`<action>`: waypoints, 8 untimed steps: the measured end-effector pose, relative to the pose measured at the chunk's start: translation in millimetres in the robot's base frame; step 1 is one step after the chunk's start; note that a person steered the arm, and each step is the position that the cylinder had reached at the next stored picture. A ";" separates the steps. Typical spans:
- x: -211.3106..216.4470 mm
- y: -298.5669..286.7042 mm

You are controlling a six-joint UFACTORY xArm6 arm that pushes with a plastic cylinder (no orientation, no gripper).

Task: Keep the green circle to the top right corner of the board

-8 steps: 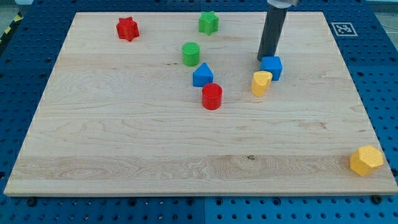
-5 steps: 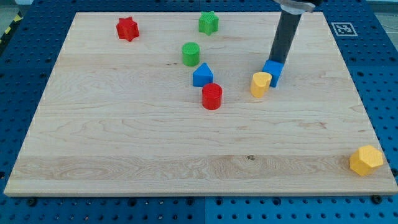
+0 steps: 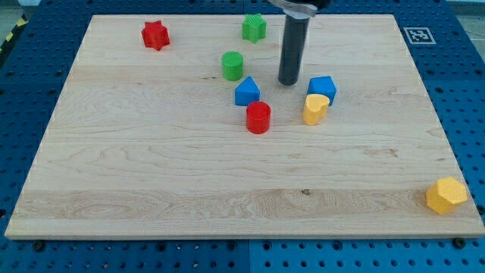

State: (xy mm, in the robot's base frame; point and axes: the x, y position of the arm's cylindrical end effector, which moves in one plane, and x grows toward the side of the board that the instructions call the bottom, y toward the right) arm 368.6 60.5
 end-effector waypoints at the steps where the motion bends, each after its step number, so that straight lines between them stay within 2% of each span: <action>1: 2.2 -32.0; 4: -1.3 -140.0; 6: -17.9 -85.0; 8: -18.8 -83.4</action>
State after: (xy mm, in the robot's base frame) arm 349.8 -22.9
